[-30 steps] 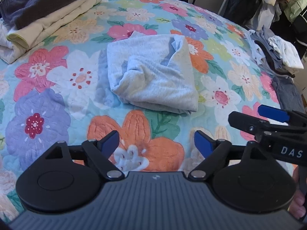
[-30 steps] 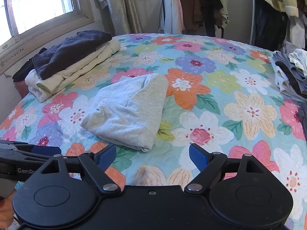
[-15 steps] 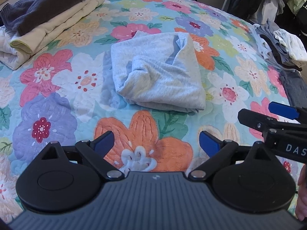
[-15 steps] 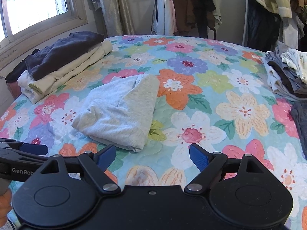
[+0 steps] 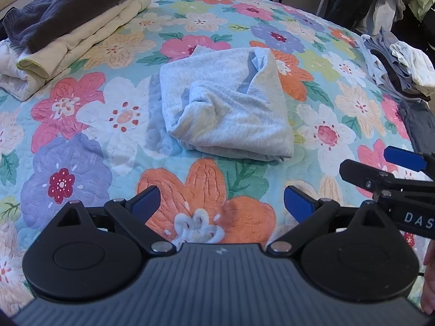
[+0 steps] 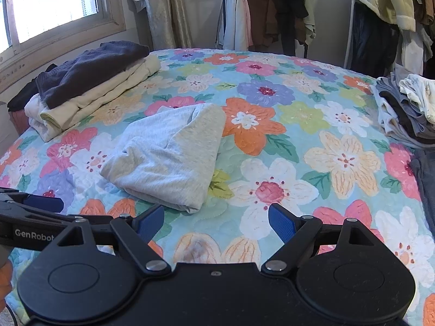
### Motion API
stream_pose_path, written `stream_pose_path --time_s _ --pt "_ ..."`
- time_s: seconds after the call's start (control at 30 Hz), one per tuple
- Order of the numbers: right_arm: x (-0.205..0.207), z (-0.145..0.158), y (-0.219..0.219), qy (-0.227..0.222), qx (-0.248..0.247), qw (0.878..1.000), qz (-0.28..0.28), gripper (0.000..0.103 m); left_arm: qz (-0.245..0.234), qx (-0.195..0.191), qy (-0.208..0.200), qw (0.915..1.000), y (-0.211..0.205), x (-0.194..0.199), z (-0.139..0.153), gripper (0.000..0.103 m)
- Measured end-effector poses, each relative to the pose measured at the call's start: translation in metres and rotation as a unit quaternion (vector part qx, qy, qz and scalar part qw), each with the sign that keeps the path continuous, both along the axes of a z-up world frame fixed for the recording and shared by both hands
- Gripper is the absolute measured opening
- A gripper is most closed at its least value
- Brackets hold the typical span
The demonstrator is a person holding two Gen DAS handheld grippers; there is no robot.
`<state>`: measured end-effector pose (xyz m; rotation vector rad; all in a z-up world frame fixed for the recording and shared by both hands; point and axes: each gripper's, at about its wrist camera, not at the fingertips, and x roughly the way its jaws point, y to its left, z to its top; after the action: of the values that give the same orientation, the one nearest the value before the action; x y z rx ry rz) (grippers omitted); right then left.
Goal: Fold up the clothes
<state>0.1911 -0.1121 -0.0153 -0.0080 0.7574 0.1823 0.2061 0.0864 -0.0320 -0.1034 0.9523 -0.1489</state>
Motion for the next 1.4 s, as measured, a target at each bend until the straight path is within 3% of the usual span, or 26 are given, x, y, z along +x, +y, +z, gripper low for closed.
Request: stream_pose_path --time_s 0.6,1.0,1.4 --pt "-0.0004 -0.0002 -0.0012 -0.007 -0.004 1.000 0.000 0.087 0.003 -0.017 -0.005 0.9998 0.0022 0.0003 -0.0018 0.103" --pt "-0.0003 -0.0011 0.0006 -0.006 -0.007 1.000 0.002 0.087 -0.005 0.020 0.007 0.9998 -0.0048 0.0010 -0.0062 0.103" --pt "-0.0005 -0.0010 0.0001 -0.007 -0.009 1.000 -0.001 0.087 -0.006 0.012 -0.003 0.9999 -0.0029 -0.0008 -0.0033 0.103"
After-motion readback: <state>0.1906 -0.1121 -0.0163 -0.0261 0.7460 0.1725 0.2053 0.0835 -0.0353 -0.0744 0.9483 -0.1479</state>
